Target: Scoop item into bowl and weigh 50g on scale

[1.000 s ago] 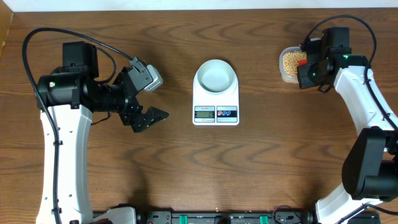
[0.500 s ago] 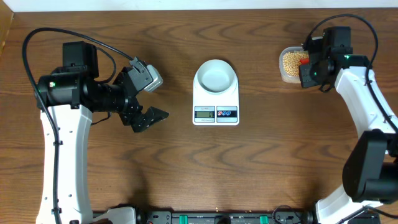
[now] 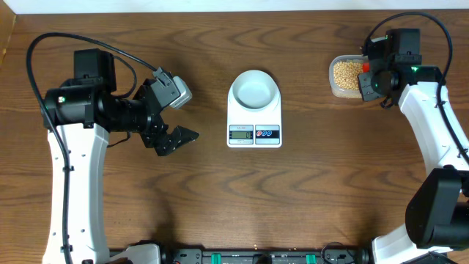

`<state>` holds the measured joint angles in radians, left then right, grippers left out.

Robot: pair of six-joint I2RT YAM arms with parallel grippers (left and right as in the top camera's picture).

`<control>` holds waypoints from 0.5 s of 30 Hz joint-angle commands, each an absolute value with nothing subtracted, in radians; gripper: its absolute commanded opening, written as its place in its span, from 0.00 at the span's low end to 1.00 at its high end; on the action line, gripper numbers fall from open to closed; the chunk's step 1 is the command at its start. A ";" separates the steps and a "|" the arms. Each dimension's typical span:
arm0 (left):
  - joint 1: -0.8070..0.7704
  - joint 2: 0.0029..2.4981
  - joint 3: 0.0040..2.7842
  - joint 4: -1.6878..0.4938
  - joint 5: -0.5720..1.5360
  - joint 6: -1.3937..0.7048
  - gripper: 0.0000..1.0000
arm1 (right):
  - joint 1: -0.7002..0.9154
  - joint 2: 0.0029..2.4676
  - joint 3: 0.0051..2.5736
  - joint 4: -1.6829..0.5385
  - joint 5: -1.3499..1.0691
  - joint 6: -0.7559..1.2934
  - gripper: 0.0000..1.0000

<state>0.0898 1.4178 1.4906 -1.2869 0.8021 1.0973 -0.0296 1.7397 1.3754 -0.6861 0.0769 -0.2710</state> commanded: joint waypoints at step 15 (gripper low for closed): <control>0.093 1.418 1.485 -1.293 0.799 1.107 0.98 | -0.024 1.783 1.379 -0.643 0.174 -0.338 0.01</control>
<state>0.0898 1.4178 1.4906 -1.2869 0.8021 1.0973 -0.0296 1.7695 1.3754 -0.6460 0.1455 -0.3183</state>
